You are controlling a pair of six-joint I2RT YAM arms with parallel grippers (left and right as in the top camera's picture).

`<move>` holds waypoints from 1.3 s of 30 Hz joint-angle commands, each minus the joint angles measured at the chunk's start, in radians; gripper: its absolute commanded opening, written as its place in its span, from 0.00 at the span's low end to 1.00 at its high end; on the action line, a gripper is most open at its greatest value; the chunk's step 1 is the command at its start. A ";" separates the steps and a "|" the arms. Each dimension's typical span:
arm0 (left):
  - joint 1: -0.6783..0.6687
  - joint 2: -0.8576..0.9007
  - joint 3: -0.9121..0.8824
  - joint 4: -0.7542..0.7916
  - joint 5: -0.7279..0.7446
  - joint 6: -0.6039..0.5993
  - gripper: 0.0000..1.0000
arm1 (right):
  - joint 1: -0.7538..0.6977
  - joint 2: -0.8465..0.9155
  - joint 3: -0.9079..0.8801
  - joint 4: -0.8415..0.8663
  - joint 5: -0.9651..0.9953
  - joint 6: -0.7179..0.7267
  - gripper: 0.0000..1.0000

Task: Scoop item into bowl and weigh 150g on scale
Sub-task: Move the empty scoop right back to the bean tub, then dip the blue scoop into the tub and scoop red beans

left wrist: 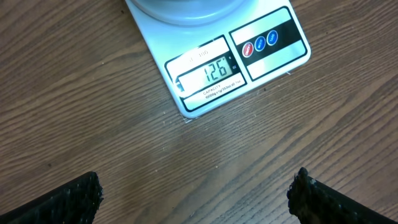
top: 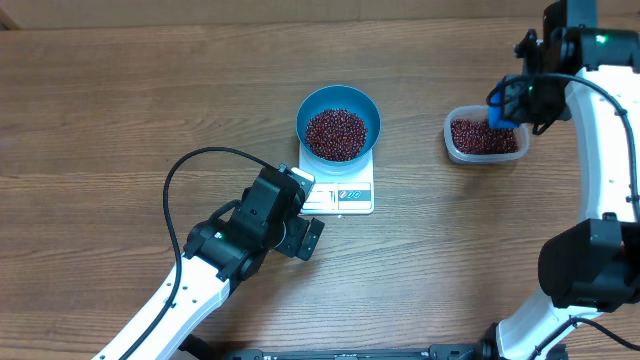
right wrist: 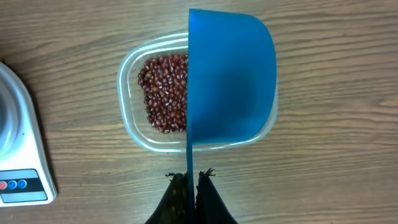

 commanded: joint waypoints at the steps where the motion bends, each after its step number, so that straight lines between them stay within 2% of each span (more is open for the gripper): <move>1: 0.006 0.002 0.022 0.000 0.008 0.011 1.00 | 0.002 -0.016 -0.048 0.033 0.030 0.006 0.04; 9: 0.006 0.002 0.022 0.000 0.008 0.011 1.00 | 0.002 -0.015 -0.120 0.072 0.042 -0.016 0.04; 14: 0.006 0.002 0.022 0.000 0.008 0.011 1.00 | 0.002 -0.014 -0.198 0.149 0.128 -0.011 0.04; 22: 0.006 0.002 0.022 0.000 0.008 0.011 1.00 | 0.002 -0.014 -0.263 0.227 0.130 -0.012 0.04; 31: 0.006 0.002 0.022 0.000 0.008 0.011 1.00 | 0.002 -0.014 -0.274 0.219 -0.010 -0.012 0.04; 39: 0.006 0.002 0.022 0.000 0.008 0.011 1.00 | 0.002 -0.014 -0.362 0.236 -0.107 -0.013 0.04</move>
